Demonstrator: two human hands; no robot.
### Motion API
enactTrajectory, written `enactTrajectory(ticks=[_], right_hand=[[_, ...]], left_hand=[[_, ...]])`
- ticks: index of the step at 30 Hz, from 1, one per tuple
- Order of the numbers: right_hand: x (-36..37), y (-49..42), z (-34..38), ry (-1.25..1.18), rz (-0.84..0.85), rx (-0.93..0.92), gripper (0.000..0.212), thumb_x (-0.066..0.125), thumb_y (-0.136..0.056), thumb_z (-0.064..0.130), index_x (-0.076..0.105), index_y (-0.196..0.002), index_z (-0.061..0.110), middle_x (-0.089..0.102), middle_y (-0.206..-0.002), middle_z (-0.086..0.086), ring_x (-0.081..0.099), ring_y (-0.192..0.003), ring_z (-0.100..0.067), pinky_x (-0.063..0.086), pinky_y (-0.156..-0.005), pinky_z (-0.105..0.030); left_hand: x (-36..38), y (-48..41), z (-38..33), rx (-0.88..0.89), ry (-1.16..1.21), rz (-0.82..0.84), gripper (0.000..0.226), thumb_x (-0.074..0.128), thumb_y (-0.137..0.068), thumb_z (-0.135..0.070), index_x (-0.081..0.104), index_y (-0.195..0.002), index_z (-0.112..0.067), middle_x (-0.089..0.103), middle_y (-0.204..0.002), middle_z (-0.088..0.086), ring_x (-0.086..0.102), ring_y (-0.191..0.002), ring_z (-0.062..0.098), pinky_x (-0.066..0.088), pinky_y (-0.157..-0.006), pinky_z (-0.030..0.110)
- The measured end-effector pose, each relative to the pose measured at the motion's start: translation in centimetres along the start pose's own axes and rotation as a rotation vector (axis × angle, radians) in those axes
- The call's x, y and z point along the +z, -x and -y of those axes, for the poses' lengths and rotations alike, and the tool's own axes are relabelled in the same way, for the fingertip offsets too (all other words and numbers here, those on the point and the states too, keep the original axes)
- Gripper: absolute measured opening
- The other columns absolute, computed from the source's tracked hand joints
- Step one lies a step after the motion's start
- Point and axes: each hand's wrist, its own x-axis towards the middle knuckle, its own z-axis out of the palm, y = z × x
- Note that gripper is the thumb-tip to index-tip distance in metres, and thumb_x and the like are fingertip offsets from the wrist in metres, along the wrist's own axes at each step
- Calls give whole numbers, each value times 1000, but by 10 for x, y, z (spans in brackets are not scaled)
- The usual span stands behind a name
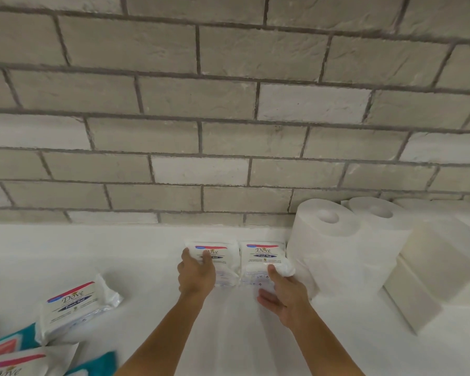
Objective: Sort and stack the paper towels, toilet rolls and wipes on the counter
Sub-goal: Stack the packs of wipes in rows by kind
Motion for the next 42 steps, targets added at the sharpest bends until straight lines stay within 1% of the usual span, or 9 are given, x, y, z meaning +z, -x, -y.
enactTrajectory(ticks=[4, 7, 10, 15, 18, 22, 29, 33, 42], right_hand=[[-5, 7, -3, 32, 34, -29, 37, 65, -94, 19, 54, -128, 12, 56, -99, -8, 62, -80, -33, 58, -71, -44], [-7, 15, -9, 32, 24, -16, 50, 64, -94, 16, 42, -139, 6, 53, -101, -10, 65, -80, -31, 58, -64, -43], [-5, 31, -16, 80, 47, -34, 46, 61, -94, 13, 44, -136, 4, 55, -101, -10, 67, -82, -32, 56, -59, -38], [9, 81, -24, 210, 186, -87, 18, 57, -94, 5, 60, -111, 6, 60, -98, -10, 69, -78, -32, 56, -60, -36], [24, 111, -28, 307, 254, -131, 15, 56, -93, 4, 65, -105, 9, 63, -101, -12, 71, -77, -31, 57, -60, -34], [44, 149, -40, 392, 335, -173, 14, 58, -93, 7, 68, -102, 12, 66, -102, -11, 73, -78, -28, 58, -64, -34], [73, 201, -79, 499, 445, -162, 15, 58, -93, 4, 70, -101, 9, 67, -92, -9, 70, -71, -24, 57, -63, -32], [91, 219, -105, 542, 475, -130, 14, 58, -94, 5, 69, -101, 9, 69, -92, -9, 70, -72, -24, 58, -64, -32], [150, 233, -151, 616, 470, -158, 13, 60, -94, 8, 71, -94, 14, 72, -89, -10, 69, -69, -18, 59, -66, -34]], left_hand=[[-15, 6, 0, 5, 67, 23, 60, 47, -100, -29, 21, -152, -15, 46, -142, 17, 53, -120, 36, 49, -89, 40], [-28, 18, 2, 37, 84, 2, 56, 46, -101, -27, 25, -152, -18, 42, -145, 15, 49, -127, 34, 44, -101, 42], [-45, 36, 4, 72, 100, -11, 49, 50, -98, -24, 36, -145, -22, 44, -145, 8, 47, -129, 29, 41, -107, 42], [-85, 75, 8, 181, 168, 36, 35, 59, -93, -11, 53, -125, -25, 55, -131, 0, 57, -117, 29, 50, -96, 44], [-116, 97, 10, 213, 174, 13, 32, 60, -91, -8, 57, -119, -25, 60, -122, -6, 60, -109, 22, 47, -78, 26], [-160, 125, 20, 245, 185, -43, 28, 62, -89, -6, 61, -108, -27, 64, -115, -10, 61, -107, 16, 45, -73, 18], [-235, 157, 60, 255, 122, -105, 25, 67, -87, -13, 62, -103, -31, 64, -112, -13, 60, -107, 12, 54, -78, 28], [-272, 167, 81, 211, 77, -160, 29, 67, -89, -12, 58, -100, -37, 60, -110, -22, 56, -108, 8, 47, -84, 26], [-334, 160, 109, 189, 4, -228, 33, 68, -86, -9, 59, -104, -36, 60, -114, -15, 56, -112, 12, 47, -92, 29]])
